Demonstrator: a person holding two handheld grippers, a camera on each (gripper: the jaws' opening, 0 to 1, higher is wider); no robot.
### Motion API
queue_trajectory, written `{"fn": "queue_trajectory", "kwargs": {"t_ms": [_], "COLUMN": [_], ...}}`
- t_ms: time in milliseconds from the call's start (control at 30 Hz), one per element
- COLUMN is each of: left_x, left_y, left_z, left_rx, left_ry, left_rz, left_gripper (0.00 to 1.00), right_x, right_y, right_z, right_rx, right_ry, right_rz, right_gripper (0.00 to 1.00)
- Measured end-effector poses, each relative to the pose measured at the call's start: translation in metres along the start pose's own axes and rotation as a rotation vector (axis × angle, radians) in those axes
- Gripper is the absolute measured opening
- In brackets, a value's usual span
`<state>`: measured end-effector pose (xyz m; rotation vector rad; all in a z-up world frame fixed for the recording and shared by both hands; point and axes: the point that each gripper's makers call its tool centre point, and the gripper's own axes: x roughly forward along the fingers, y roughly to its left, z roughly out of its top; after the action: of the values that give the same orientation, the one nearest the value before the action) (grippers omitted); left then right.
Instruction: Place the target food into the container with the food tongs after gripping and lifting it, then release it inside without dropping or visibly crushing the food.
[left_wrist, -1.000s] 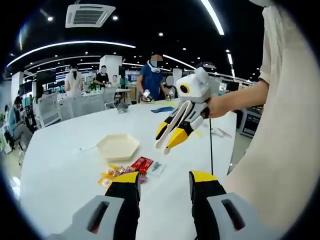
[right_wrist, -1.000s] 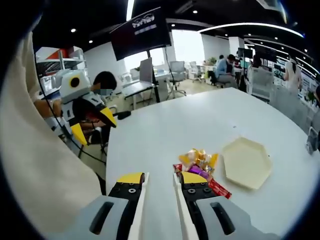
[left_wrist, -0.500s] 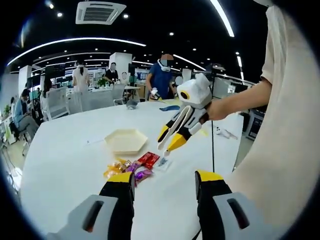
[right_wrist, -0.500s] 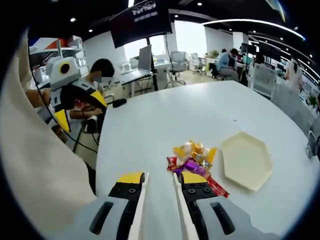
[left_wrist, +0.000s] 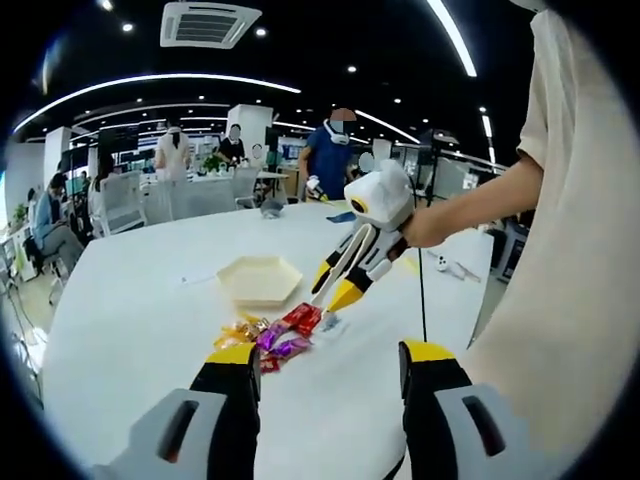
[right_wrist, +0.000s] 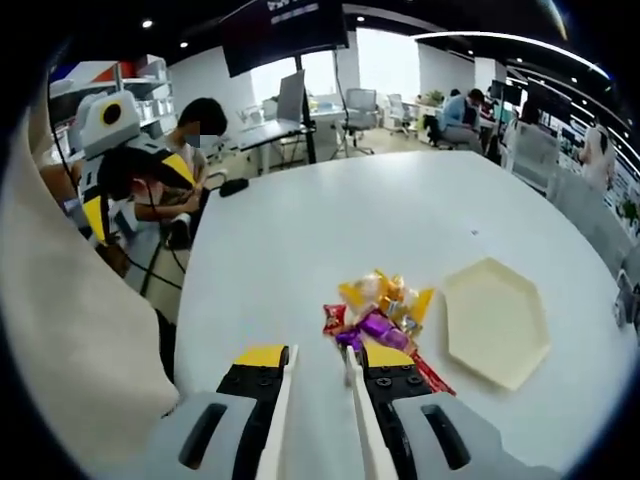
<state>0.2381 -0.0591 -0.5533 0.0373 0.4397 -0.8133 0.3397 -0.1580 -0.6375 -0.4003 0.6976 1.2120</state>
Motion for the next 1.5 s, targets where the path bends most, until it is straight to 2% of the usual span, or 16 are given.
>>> {"fn": "queue_trajectory", "kwargs": {"t_ms": [633, 900, 1167, 1500], "left_x": [-0.007, -0.011, -0.017, -0.022], "left_y": [0.006, 0.008, 0.015, 0.021], "left_z": [-0.011, -0.017, -0.022, -0.026], "left_rx": [-0.028, -0.038, -0.049, -0.067], "left_ry": [0.006, 0.018, 0.032, 0.046], "left_rz": [0.03, 0.039, 0.071, 0.087], "left_gripper": [0.59, 0.58, 0.62, 0.62], "right_x": [0.02, 0.032, 0.047, 0.06], "right_y": [-0.005, -0.01, -0.013, -0.024], "right_z": [-0.006, -0.011, -0.017, -0.022], "right_rx": [-0.048, -0.096, -0.168, -0.176], "right_ry": [0.073, 0.117, 0.175, 0.208], "right_rz": [0.021, 0.028, 0.037, 0.049], "right_gripper": [0.28, 0.28, 0.28, 0.28]}}
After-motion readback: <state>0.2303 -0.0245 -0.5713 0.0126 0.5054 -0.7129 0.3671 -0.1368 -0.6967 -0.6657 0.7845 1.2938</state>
